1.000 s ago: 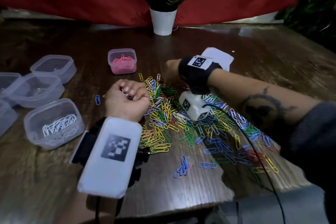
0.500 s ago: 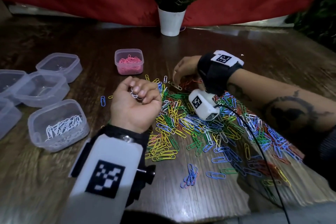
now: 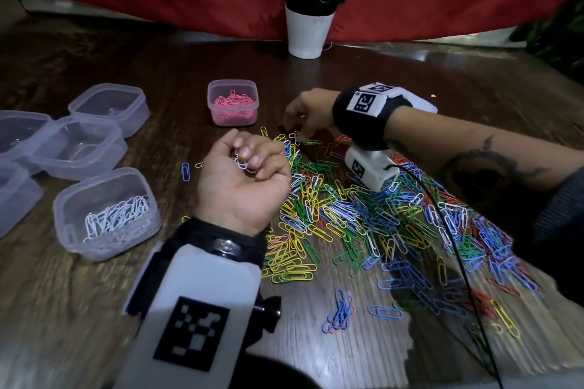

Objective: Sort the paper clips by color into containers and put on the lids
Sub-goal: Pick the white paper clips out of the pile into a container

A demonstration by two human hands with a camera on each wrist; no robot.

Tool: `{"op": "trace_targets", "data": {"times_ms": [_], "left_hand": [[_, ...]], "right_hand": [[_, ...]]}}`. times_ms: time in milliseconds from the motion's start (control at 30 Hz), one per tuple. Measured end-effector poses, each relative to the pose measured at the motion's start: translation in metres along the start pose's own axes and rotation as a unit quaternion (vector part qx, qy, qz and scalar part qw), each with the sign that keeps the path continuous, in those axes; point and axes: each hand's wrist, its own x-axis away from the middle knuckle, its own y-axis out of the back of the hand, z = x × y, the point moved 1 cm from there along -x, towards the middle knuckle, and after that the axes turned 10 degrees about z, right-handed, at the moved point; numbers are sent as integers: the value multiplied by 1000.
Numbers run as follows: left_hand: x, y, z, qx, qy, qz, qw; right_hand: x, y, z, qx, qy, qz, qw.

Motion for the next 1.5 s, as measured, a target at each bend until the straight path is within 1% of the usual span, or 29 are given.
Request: {"op": "trace_targets", "data": {"times_ms": [133, 200, 233, 267, 333, 400, 433, 467, 500, 533, 600, 633, 667, 700, 767, 800, 833, 867, 933, 967, 1000, 1033, 1100, 1167, 1300, 1433, 1500], "left_hand": [[1, -2, -3, 15, -2, 1, 1000], [1, -4, -3, 30, 0, -15, 999], [1, -4, -2, 41, -1, -28, 999], [0, -4, -2, 57, -6, -39, 998], [-4, -3, -1, 57, -27, -45, 997], [-5, -4, 2, 6, -32, -46, 998], [-5, -4, 3, -20, -30, -51, 998], [-5, -5, 5, -39, -30, -55, 997], [-5, -5, 5, -54, -32, -52, 997], [-5, -6, 6, -65, -33, -48, 996], [-5, -9, 6, -78, -33, -43, 996], [-5, -9, 6, -78, -32, -46, 995], [-5, -10, 5, -71, -33, -53, 996], [-4, -9, 4, -51, -36, -54, 997], [-5, -8, -2, 23, -51, -41, 998], [-5, -7, -7, 57, -61, -36, 996], [-7, -6, -13, 87, -71, -38, 993], [-9, -4, -19, 114, -80, -40, 989], [-13, 0, -30, 139, -81, -45, 986], [-14, 1, -33, 132, -74, -44, 987], [-15, 2, -35, 109, -65, -45, 991], [-15, 2, -36, 74, -56, -48, 995], [-14, 2, -33, 2, -42, -50, 998], [-13, 5, -32, -32, -31, -45, 998], [-15, 8, -34, -39, -27, -45, 998], [-15, 9, -37, -25, -24, -43, 998], [-13, 10, -39, -11, -25, -40, 999]], "right_hand": [[0, -10, -6, -22, -18, -6, 1000], [2, -13, -7, -51, -35, 12, 998], [3, -14, -8, -78, -41, 9, 996], [5, -13, -9, -120, -49, -11, 992], [16, -4, -8, -228, -49, -82, 969], [34, 13, -1, -298, -17, -156, 942], [46, 23, 6, -319, 0, -178, 931], [58, 31, 15, -327, 19, -189, 926], [68, 36, 25, -320, 39, -184, 928], [76, 37, 36, -304, 56, -156, 938], [87, 30, 57, -274, 84, -51, 957], [87, 25, 63, -273, 97, -11, 957], [85, 22, 65, -275, 104, -4, 956], [84, 23, 63, -274, 99, -30, 956], [78, 30, 49, -269, 66, -139, 951], [76, 32, 41, -273, 48, -168, 946], [71, 30, 33, -267, 32, -171, 948], [66, 26, 29, -239, 18, -145, 960], [48, 11, 24, -134, -1, -73, 988], [38, 2, 23, -80, -11, -38, 996], [29, -4, 23, -53, -19, -22, 998], [22, -8, 23, -51, -21, -18, 998], [11, -11, 22, -99, -13, -24, 995], [3, -10, 23, -119, -13, -18, 993], [-3, -10, 23, -112, -34, 14, 993], [6, -12, 11, -186, -60, -17, 980], [12, -11, 3, -190, -67, -15, 979]]}}
